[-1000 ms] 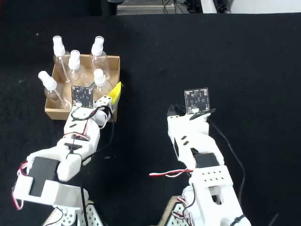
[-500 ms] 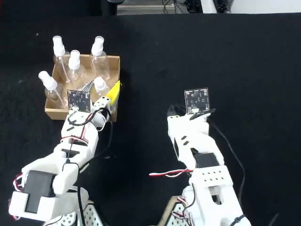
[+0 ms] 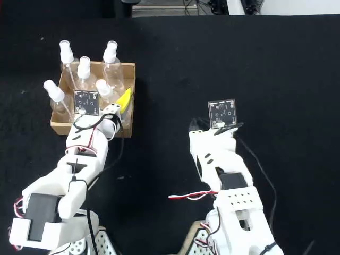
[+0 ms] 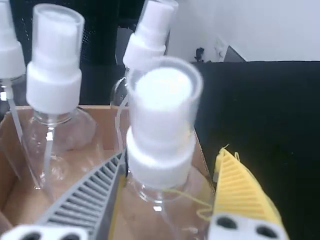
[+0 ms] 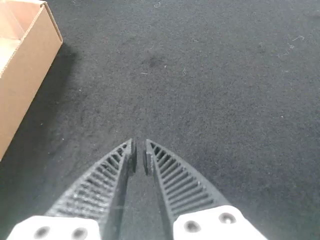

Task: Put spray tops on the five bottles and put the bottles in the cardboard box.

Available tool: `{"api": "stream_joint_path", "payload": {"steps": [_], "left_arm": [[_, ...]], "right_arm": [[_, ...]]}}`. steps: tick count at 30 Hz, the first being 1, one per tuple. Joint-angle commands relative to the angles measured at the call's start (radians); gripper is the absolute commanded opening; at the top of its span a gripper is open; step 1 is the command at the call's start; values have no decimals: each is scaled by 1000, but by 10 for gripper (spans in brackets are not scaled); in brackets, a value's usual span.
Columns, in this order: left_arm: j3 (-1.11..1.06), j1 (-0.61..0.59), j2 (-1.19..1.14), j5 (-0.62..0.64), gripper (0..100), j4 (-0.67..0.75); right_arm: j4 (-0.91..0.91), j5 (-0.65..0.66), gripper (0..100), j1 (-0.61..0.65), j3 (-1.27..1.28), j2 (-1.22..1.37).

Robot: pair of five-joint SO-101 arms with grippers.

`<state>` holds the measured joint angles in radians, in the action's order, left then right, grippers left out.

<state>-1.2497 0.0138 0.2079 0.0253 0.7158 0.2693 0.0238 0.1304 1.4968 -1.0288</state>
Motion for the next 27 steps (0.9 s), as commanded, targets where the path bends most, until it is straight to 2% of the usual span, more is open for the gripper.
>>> {"api": "stream_joint_path", "payload": {"steps": [1,27], "left_arm": [[54,22,40,-5,261,-6],[81,22,41,-11,261,-15]], "right_arm": [[-26,5,11,-12,-19,-25],[-26,6,11,-12,-21,-25]]}}
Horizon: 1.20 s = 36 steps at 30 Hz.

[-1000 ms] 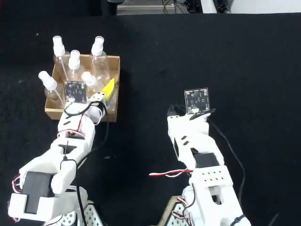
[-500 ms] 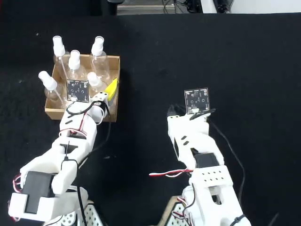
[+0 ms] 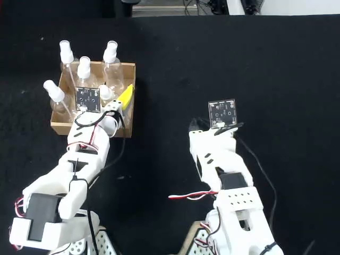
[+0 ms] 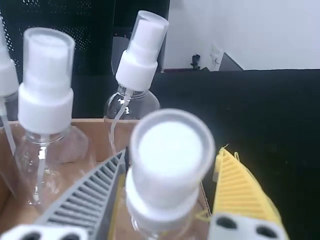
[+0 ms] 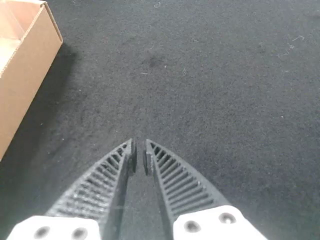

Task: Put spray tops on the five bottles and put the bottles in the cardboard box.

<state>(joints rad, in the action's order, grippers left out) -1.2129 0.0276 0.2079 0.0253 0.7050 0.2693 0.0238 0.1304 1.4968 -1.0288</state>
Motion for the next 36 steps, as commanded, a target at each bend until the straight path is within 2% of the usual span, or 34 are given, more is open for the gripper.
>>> {"api": "stream_joint_path", "payload": {"steps": [1,12,19,36], "left_arm": [[44,12,41,-11,261,-5],[67,10,29,-9,261,-8],[124,12,35,-5,261,-127],[165,4,26,-5,261,-135]], "right_arm": [[-26,6,11,-12,-21,-25],[-26,6,11,-12,-21,-25],[-26,6,11,-12,-21,-25],[-26,6,11,-12,-21,-25]]}}
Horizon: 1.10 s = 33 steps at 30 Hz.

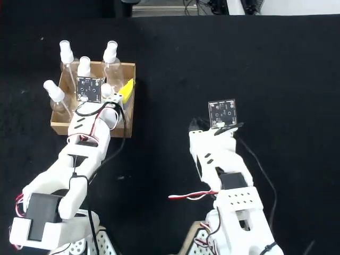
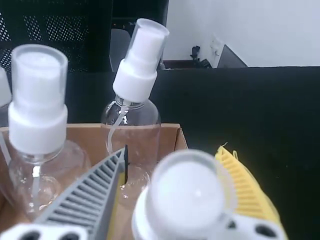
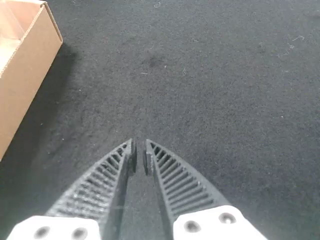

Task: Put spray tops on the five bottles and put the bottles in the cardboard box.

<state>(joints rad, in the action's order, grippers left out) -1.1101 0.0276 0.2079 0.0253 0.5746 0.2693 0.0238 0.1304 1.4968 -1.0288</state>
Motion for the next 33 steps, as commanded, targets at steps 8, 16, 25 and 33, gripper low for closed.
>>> {"api": "stream_joint_path", "payload": {"steps": [8,16,25,33], "left_arm": [[54,8,2,-5,261,-5],[16,12,6,-11,261,-6],[45,8,8,-5,261,-137],[33,12,8,-5,261,-143]], "right_arm": [[-26,6,11,-12,-21,-25],[-26,6,11,-12,-21,-25],[-26,6,11,-12,-21,-25],[-26,6,11,-12,-21,-25]]}}
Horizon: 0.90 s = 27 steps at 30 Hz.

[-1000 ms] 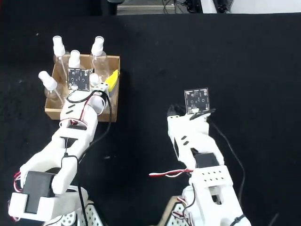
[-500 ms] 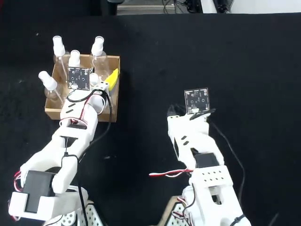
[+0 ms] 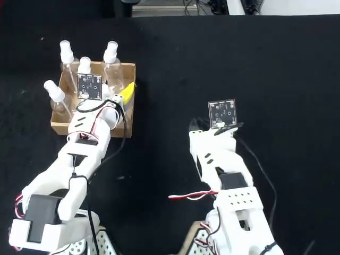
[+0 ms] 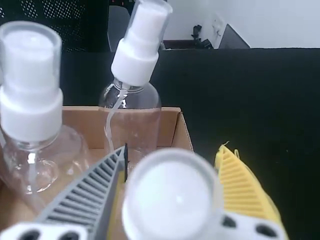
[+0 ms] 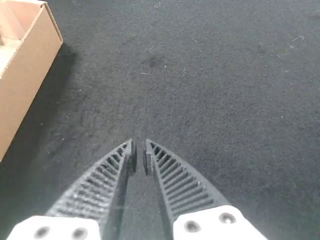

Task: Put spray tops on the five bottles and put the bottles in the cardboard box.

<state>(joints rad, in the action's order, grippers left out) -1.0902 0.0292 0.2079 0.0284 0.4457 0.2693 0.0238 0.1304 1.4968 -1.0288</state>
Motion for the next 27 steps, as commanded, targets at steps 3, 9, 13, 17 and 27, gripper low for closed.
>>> {"api": "stream_joint_path", "payload": {"steps": [3,9,13,17,27], "left_arm": [[8,10,8,-8,261,-14],[1,8,71,-8,261,-15],[-30,7,187,-8,260,-64],[8,1,216,-6,261,-210],[21,7,229,-12,261,-221]], "right_arm": [[-26,8,11,-12,-21,-25],[-26,8,11,-12,-21,-25],[-26,6,11,-12,-25,-25],[-26,5,11,-12,-24,-25],[-26,6,11,-12,-24,-25]]}}
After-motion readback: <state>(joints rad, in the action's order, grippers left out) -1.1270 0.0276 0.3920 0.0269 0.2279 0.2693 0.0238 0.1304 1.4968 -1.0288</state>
